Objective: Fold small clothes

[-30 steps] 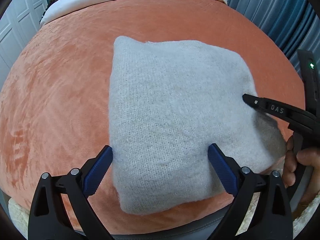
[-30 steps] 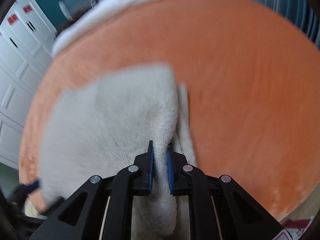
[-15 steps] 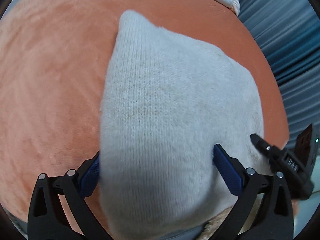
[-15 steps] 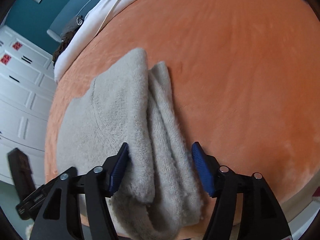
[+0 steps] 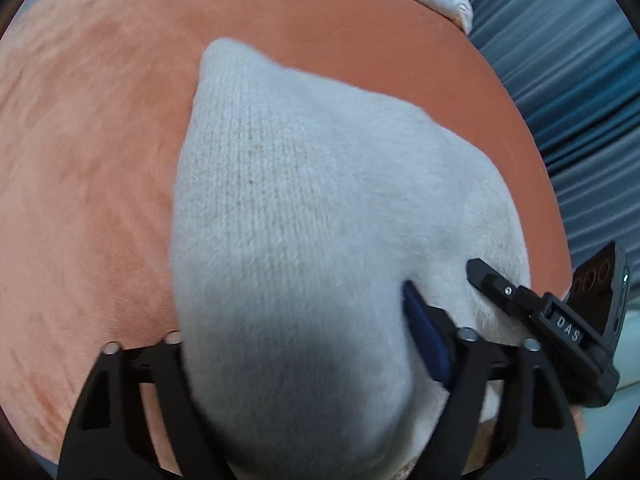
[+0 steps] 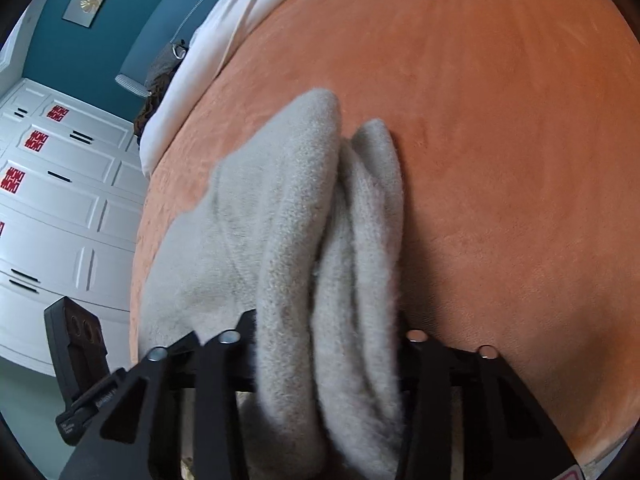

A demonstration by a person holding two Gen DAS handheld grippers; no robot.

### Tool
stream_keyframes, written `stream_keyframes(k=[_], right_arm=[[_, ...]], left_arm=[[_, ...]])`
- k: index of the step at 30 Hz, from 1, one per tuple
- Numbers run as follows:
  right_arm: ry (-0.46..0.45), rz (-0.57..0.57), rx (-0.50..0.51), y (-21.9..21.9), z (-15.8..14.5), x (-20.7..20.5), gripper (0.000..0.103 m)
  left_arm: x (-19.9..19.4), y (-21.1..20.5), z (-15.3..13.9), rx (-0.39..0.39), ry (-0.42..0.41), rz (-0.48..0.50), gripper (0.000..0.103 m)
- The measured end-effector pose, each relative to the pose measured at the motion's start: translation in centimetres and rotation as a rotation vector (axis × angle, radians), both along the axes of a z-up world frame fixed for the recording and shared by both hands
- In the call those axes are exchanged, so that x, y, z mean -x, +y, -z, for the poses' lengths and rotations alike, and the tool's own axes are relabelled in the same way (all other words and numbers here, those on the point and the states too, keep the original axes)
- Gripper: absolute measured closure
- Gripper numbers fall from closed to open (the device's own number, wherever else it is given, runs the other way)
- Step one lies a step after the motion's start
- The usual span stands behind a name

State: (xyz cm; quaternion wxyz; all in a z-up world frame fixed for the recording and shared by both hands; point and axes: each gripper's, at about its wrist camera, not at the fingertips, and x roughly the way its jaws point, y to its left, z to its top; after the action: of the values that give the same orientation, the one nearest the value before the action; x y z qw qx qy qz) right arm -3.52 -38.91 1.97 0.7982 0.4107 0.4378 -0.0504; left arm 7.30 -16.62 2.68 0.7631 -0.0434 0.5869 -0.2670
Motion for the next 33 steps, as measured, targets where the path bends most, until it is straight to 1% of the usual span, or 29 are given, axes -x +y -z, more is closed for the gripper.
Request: stream_keyframes(k=[2, 3, 7, 9, 11, 15, 18, 20, 21, 24, 27, 30, 33], right_arm=[[-0.043, 0.005, 0.007, 0.5, -1.7, 0.7, 0.071], [-0.062, 0.007, 0.019, 0.8, -2.7, 1.1, 0.071], [-0.128, 0.038, 0.112, 2.0, -7.4, 3.9, 0.071], [-0.169, 0.074, 0.156, 2.0, -10.2, 6.2, 0.071], [-0.211, 0.106, 0.193, 1.9, -12.9, 8.5, 0.071], [-0.339, 0.153, 0.269, 2.2, -19.7, 13.1, 0.071], [-0.46, 0.172, 0.334, 3.1, -25.2, 15.8, 0.071], [-0.553, 0.17, 0.384, 4.4, -29.1, 17.3, 0.071], [-0.587, 0.166, 0.403, 5.0, -30.5, 17.6, 0.07], [-0.716, 0.135, 0.46, 7.8, -35.5, 18.2, 0.07], [-0.82, 0.077, 0.492, 10.7, -39.3, 17.0, 0.069], [-0.897, 0.0, 0.508, 13.8, -42.0, 14.7, 0.068], [-0.933, -0.069, 0.492, 16.2, -42.8, 11.4, 0.065]], left_arm=[[0.5, -0.3, -1.6, -0.003, -0.043, 0.033, 0.044], [0.9, -0.4, -2.5, 0.012, -0.058, 0.049, 0.047], [2.2, -1.3, -5.9, 0.081, -0.084, 0.109, 0.05], [3.3, -1.6, -8.0, 0.123, -0.109, 0.134, 0.05], [4.7, -1.9, -10.9, 0.174, -0.148, 0.168, 0.05], [7.3, -1.7, -17.6, 0.274, -0.259, 0.233, 0.049], [9.6, -0.6, -23.8, 0.359, -0.386, 0.274, 0.049], [10.7, 0.8, -27.2, 0.41, -0.462, 0.288, 0.049], [11.2, 1.8, -29.3, 0.44, -0.509, 0.293, 0.049], [12.1, 5.0, -34.1, 0.501, -0.624, 0.293, 0.049], [12.2, 8.7, -37.9, 0.531, -0.732, 0.267, 0.047], [11.8, 13.3, -40.3, 0.528, -0.822, 0.223, 0.045], [10.5, 17.4, -41.2, 0.502, -0.864, 0.162, 0.041]])
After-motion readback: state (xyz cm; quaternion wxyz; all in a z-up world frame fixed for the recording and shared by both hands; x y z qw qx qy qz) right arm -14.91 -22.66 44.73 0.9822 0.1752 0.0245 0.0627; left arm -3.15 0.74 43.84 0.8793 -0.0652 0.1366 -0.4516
